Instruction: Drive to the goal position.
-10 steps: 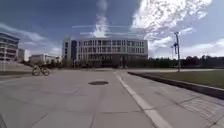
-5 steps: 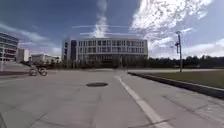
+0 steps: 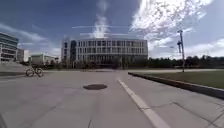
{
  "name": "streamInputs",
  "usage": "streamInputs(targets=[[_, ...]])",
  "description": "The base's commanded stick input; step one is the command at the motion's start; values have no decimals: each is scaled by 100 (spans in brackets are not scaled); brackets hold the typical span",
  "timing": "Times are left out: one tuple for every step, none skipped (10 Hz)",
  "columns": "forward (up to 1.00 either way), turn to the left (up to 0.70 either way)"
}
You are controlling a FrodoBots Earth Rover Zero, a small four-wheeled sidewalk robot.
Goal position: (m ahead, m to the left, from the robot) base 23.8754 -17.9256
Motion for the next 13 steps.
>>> streamInputs(targets=[[70, -1], [70, -1], [48, -1], [22, -1], [70, -1], [70, -1], [70, -1], [70, -1], [70, -1], [70, -1], [70, -1], [70, -1], [70, -1]])
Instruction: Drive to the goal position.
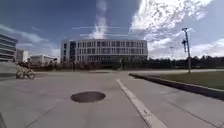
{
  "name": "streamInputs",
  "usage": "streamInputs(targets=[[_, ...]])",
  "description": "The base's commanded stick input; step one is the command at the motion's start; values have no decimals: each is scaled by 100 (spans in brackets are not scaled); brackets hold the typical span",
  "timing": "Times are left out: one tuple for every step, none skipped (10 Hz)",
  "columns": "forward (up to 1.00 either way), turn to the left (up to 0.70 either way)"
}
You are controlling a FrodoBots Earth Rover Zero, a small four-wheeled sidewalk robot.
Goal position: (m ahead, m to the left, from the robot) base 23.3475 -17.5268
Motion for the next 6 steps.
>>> streamInputs(targets=[[70, -1], [70, -1], [70, -1], [70, -1], [70, -1], [70, -1]])
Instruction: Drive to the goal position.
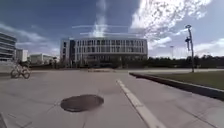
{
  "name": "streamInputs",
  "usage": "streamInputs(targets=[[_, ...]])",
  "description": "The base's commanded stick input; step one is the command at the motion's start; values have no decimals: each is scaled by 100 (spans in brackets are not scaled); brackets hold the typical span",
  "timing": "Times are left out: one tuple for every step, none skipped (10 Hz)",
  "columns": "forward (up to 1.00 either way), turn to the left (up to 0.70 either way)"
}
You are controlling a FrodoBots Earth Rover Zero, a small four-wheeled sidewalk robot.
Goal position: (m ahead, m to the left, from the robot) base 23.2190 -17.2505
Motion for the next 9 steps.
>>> streamInputs(targets=[[70, -1], [70, -1], [70, -1], [70, -1], [70, -1], [70, -1], [70, -1], [70, -1], [70, -1]])
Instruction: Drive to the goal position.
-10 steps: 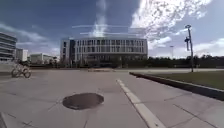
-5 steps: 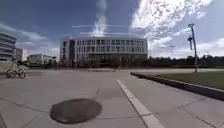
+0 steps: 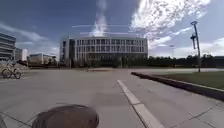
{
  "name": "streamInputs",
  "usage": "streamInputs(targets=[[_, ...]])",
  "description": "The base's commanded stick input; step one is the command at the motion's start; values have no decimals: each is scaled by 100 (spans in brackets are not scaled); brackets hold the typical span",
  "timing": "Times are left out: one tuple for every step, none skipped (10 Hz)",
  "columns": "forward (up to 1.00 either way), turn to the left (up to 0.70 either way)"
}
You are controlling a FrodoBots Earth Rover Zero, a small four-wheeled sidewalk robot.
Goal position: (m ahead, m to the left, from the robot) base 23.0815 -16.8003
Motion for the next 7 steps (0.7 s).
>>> streamInputs(targets=[[70, -1], [70, -1], [70, -1], [70, -1], [70, -1], [70, -1], [70, -1]])
